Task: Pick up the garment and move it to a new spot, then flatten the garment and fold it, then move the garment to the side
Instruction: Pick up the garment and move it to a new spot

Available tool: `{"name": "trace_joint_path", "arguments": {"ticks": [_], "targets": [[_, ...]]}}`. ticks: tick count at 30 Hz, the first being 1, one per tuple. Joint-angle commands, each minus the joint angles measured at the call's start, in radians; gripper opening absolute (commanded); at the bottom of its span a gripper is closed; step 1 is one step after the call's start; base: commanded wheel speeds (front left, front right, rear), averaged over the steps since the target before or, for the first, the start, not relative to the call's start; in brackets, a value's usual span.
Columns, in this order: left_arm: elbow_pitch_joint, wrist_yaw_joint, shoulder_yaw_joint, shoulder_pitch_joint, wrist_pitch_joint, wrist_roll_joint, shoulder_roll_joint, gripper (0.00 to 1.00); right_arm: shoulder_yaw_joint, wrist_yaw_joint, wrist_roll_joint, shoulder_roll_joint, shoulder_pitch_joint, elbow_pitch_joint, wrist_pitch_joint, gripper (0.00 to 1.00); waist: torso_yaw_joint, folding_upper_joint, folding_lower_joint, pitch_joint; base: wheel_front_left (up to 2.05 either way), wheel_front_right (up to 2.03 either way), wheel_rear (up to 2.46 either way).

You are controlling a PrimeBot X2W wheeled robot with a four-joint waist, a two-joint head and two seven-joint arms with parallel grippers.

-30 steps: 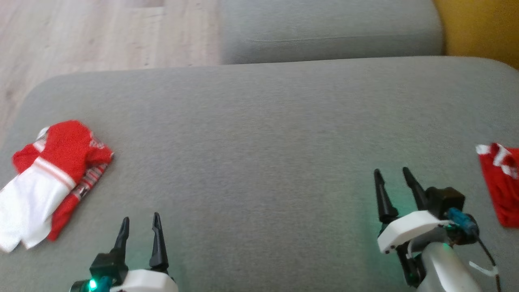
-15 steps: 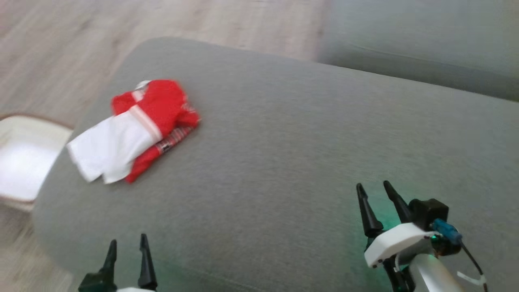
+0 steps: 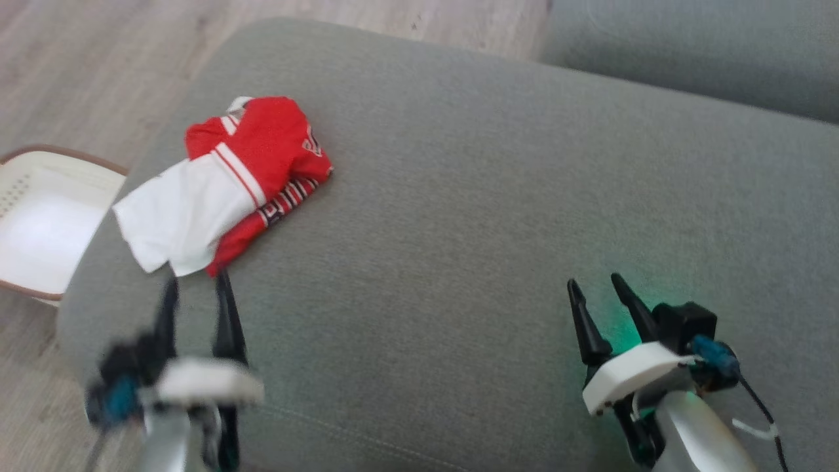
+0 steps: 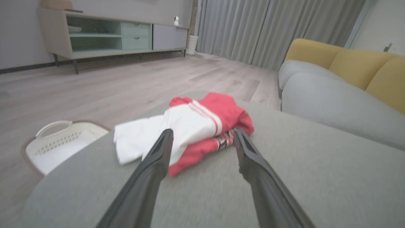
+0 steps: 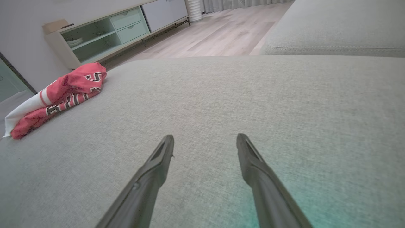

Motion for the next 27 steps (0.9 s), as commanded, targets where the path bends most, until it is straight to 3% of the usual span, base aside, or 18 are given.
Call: {"name": "trace_joint_path", "arguments": {"ticks": [1,7,14,24,25,26,27], "targets": [[-0.015,-0.004,0.051,-0.092,-0.005,0.015,0.021,1.00,0.016,-0.001,-0.007,-0.001,-0.047,-0.033,-0.006,1.00,-0.026,0.0000,-0.0002,0.032,0.00,0.00,0.00],[0.167,-0.036,0.070,-0.341,0.000,0.049,0.131,1.00,0.021,-0.001,-0.024,-0.001,-0.096,-0.054,-0.006,1.00,-0.093,0.0000,-0.0002,0.123,0.00,0.00,0.00],[0.434,-0.079,0.034,-0.551,0.093,0.030,0.263,1.00,0.001,-0.001,-0.050,-0.001,-0.153,-0.075,-0.006,1.00,-0.184,0.0000,-0.0002,0.233,0.00,0.00,0.00],[0.680,-0.085,0.030,-0.644,0.180,-0.040,0.316,1.00,-0.052,-0.001,-0.061,-0.001,-0.188,-0.115,-0.006,1.00,-0.268,0.0000,-0.0002,0.302,0.00,0.00,0.00],[0.689,-0.086,0.020,-0.647,0.175,-0.037,0.319,0.69,-0.055,-0.001,-0.061,-0.001,-0.189,-0.118,-0.006,1.00,-0.274,0.0000,-0.0002,0.302,0.00,0.00,0.00],[0.694,-0.086,0.013,-0.648,0.160,-0.036,0.323,0.00,-0.059,-0.001,-0.060,-0.001,-0.189,-0.120,-0.006,1.00,-0.278,0.0000,-0.0002,0.301,0.00,0.00,0.00],[0.701,-0.086,0.011,-0.648,0.147,-0.039,0.326,0.00,-0.063,-0.001,-0.057,-0.001,-0.188,-0.120,-0.006,1.00,-0.283,0.0000,-0.0002,0.297,0.00,0.00,0.00]]}}
